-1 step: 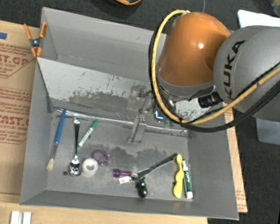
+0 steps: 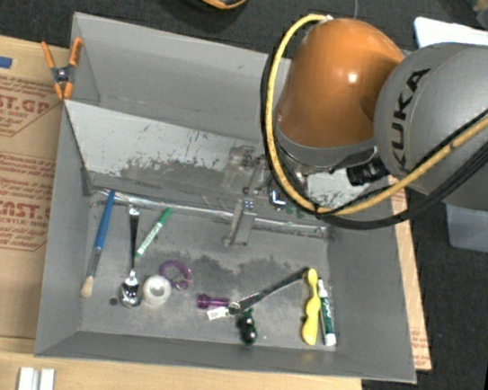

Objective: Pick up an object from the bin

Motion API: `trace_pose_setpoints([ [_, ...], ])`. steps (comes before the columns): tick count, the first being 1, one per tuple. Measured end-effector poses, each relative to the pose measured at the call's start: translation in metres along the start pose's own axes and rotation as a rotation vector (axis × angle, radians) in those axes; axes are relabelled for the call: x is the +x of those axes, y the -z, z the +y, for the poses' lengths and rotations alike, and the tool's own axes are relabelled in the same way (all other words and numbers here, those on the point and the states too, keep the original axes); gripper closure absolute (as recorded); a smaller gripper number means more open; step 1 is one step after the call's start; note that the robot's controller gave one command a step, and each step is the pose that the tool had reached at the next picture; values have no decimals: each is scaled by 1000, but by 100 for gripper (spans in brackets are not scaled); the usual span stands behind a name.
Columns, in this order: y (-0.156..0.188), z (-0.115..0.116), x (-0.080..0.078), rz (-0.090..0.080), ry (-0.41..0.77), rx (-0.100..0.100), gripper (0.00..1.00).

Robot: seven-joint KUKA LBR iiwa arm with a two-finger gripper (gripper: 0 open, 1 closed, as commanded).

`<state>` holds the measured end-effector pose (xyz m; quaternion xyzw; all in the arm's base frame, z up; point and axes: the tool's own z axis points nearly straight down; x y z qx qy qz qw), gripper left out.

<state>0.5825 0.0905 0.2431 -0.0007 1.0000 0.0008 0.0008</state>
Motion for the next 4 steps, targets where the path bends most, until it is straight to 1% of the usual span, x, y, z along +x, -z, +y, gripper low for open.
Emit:
trace_pose_setpoints([
  [1,4,-60,4,-1,66,0,0],
  [2,-66,-38,17,-6,30,-2,0],
  [3,-112,-77,-2,-13,-180,-1,0],
  [4,-124,-93,-1,-6,-217,-2,0],
])
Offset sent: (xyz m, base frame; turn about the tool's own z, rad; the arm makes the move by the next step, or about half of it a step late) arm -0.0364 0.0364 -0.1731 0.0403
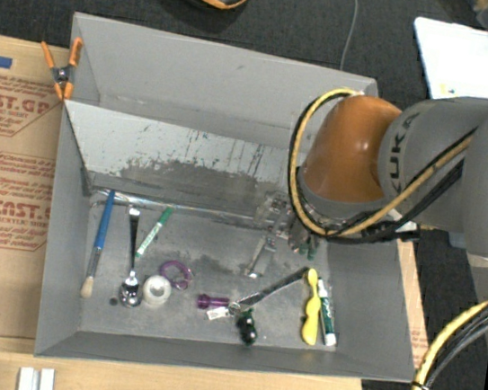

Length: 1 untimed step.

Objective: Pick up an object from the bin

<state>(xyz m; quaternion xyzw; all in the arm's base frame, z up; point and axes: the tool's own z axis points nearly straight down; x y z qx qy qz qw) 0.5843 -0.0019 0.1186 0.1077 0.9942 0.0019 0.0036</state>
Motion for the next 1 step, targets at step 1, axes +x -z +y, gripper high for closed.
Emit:
trace_pose_setpoints([
  [1,-7,3,0,-3,-66,-2,0],
])
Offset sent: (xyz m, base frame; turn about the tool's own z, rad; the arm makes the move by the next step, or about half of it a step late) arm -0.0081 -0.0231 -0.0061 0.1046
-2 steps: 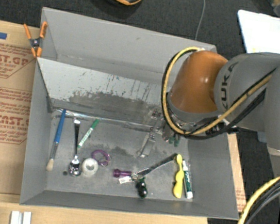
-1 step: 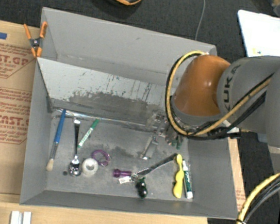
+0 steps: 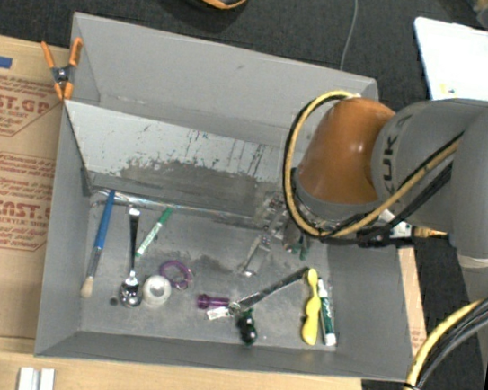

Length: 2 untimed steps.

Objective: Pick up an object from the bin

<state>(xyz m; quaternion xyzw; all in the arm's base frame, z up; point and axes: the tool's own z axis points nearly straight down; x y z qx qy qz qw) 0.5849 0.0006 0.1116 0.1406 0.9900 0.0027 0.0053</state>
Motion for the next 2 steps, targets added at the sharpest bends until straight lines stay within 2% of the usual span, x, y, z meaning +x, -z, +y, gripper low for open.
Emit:
trace_pose_setpoints([
  [1,0,-23,1,1,-32,0,0],
  [2,-42,-25,3,2,-167,0,0],
])
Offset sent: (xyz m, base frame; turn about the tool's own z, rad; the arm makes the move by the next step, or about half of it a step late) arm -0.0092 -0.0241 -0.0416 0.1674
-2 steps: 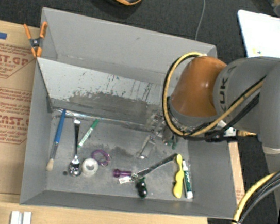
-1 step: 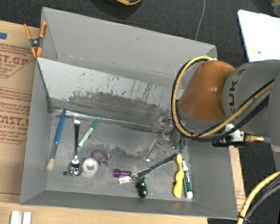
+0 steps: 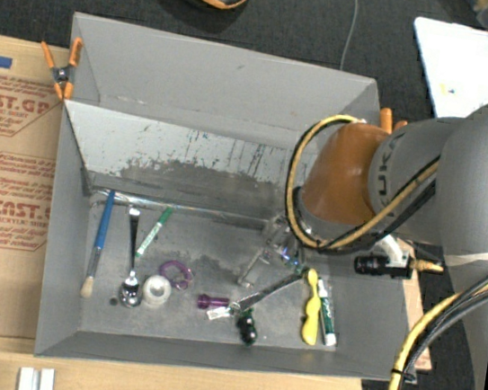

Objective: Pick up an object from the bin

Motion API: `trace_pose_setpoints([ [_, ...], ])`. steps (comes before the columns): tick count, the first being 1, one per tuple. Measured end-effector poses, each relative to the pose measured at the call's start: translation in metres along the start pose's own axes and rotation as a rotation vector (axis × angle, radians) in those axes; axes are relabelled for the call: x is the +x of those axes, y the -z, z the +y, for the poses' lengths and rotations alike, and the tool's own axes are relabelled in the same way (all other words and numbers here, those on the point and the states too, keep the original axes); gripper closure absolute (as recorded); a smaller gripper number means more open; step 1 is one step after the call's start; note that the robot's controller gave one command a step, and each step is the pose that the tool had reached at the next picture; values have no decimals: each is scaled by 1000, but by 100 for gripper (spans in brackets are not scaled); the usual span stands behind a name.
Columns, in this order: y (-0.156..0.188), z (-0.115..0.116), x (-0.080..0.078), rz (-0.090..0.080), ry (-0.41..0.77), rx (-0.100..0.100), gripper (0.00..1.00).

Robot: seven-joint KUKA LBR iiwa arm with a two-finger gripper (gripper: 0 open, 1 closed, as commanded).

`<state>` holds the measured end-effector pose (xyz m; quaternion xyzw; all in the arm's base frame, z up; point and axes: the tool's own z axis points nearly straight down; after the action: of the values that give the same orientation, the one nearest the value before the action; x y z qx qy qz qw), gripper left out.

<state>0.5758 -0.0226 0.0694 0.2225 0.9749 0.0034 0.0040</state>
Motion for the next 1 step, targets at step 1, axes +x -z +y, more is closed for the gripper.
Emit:
trace_pose_setpoints([
  [1,63,-49,-6,0,-61,0,0],
])
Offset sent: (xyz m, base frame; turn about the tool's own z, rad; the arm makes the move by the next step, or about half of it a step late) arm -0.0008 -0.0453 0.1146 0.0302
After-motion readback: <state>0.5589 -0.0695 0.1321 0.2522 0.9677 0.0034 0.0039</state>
